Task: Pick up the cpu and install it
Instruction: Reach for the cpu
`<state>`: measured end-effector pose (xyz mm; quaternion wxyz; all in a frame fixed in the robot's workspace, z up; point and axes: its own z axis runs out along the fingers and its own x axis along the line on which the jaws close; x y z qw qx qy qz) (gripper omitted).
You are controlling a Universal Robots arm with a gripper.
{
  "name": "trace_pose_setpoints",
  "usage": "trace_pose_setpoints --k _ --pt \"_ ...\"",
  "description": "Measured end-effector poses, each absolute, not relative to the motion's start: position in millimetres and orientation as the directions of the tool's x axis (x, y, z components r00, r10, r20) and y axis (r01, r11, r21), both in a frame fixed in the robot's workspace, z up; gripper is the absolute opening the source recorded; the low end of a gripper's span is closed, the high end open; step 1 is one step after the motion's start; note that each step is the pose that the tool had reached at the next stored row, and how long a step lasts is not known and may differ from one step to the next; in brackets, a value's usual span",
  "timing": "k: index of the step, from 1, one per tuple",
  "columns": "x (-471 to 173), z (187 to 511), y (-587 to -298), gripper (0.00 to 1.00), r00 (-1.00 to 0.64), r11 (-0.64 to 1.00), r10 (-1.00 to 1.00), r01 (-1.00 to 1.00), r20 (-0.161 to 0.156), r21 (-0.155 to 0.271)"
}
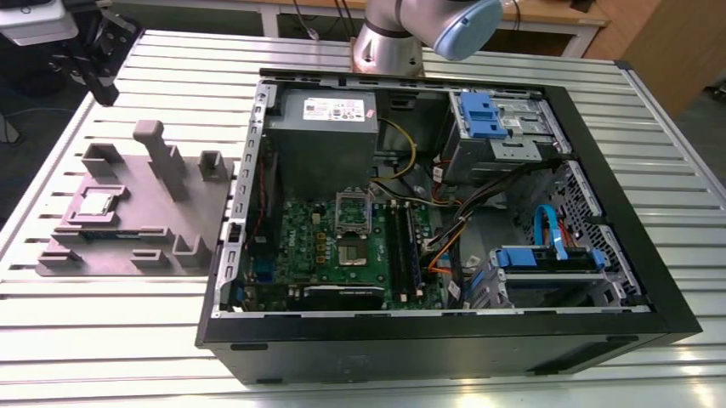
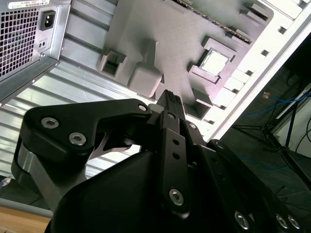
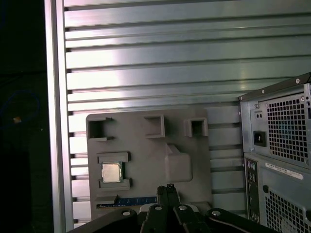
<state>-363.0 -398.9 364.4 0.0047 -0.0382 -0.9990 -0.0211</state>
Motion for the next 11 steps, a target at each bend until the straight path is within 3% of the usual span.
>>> trace_pose_setpoints --k 11 --pt "-365.9 362.9 -398.9 0.1 -0.997 0.996 0.076 0.077 0.011 0.042"
